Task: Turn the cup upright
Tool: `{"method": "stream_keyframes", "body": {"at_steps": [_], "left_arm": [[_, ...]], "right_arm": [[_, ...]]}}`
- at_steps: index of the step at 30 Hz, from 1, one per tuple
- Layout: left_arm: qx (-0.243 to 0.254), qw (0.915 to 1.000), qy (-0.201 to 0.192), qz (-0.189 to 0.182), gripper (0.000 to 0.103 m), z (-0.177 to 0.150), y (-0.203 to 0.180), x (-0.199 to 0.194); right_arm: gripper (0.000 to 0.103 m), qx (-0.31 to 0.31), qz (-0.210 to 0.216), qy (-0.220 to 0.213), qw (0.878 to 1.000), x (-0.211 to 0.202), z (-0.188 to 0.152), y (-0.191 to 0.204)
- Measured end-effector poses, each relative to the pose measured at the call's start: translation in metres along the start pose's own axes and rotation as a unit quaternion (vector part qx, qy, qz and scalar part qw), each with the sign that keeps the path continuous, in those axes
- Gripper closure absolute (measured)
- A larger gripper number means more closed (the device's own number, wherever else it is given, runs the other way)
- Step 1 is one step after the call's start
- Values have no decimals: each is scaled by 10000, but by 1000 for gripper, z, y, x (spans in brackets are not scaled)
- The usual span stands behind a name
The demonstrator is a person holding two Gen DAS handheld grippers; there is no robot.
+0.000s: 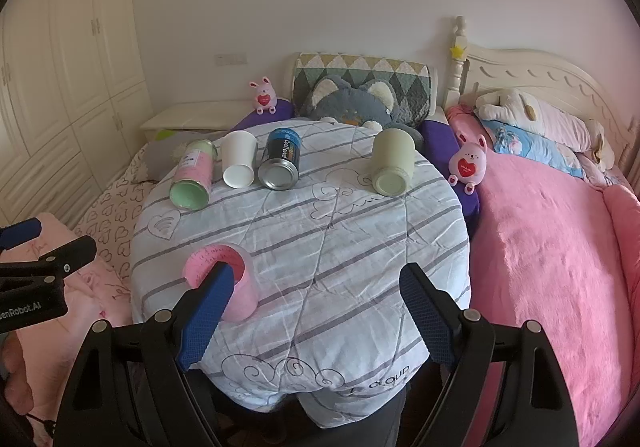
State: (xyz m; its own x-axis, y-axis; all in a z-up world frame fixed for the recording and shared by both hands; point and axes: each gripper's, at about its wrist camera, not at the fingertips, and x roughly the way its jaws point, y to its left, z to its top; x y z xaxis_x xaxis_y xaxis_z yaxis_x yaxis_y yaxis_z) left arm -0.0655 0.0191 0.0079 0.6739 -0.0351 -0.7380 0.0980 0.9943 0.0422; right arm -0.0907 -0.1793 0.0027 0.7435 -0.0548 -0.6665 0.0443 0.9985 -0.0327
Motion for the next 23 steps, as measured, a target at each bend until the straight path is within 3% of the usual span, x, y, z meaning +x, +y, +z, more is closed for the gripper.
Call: {"method": "stream_keyframes", "body": {"at_steps": [14,19,23], "left_arm": [[-6,10000,-42,-47,0,1,2,-6],[10,9997,9,-242,0,1,3,-5],[33,9998,-155,-76,0,0,3,-10]], "right_arm": [[17,-67,-4,-72,10000,-9,2,0],[17,-109,11,-71,9999,-9,3,3],[17,-135,8,-80,9999,-11,4,5]]}}
